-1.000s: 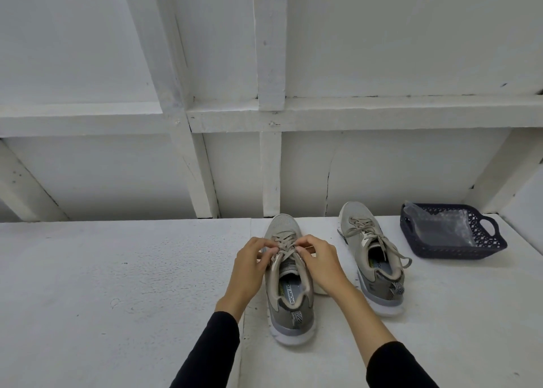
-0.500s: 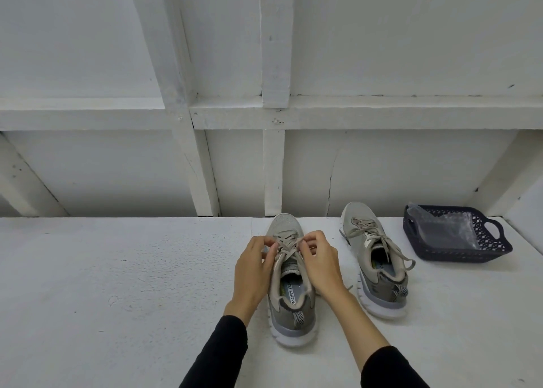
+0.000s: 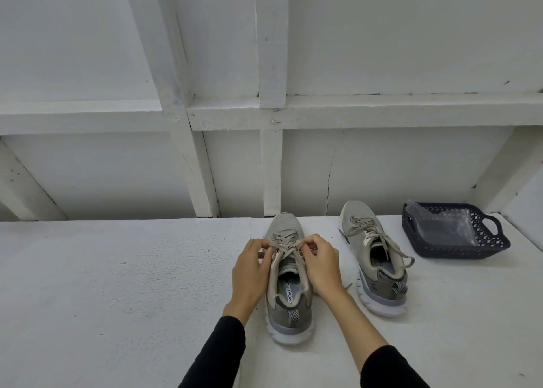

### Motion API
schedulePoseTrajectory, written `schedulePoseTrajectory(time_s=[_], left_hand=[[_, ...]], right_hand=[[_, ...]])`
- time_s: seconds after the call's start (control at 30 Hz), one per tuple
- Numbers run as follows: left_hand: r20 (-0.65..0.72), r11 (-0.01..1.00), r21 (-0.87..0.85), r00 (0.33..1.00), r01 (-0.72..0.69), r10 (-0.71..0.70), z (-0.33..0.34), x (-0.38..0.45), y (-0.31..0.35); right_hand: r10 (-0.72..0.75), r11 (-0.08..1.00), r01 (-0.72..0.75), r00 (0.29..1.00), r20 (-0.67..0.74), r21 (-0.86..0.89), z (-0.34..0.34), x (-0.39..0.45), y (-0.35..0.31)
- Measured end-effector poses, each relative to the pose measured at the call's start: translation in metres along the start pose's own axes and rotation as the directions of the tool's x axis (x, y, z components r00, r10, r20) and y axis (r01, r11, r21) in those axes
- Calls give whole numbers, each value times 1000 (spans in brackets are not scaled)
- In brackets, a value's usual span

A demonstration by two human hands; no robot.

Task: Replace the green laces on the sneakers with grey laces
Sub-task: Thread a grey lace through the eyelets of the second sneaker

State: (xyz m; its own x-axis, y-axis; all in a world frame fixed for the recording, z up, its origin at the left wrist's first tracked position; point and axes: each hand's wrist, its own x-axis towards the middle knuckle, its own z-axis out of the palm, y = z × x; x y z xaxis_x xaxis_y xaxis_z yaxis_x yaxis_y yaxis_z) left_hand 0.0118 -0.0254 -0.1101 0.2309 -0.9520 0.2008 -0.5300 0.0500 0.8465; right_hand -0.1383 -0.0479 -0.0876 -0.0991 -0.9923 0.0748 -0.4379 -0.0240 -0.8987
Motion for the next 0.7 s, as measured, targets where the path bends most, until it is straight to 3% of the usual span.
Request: schedulePoseTrajectory(time_s=[0.1,0.23,0.43,0.6,0.7], left_hand=[[51,999,-36,999,-1,3,-5,3,1],[-36,995,91,999,-36,39,1,1,5],[-134,993,119,991,14,2,2,4,3],[-73,988,59,988,142,-138,-9,14,1],[-9,990,54,992,129,-129,-18,16,2]], right_hand=[[-14,1000,15,1000,28,-24,-3,3,-2],[-39,997,37,999,-20,-75,-1,0,-8],[-16,999,14,997,-71,-31,14,4,-14],[19,1000,-19,1000,-11,-2,19,10,-12],[18,999,-19,999,38,28,14,12,-9]])
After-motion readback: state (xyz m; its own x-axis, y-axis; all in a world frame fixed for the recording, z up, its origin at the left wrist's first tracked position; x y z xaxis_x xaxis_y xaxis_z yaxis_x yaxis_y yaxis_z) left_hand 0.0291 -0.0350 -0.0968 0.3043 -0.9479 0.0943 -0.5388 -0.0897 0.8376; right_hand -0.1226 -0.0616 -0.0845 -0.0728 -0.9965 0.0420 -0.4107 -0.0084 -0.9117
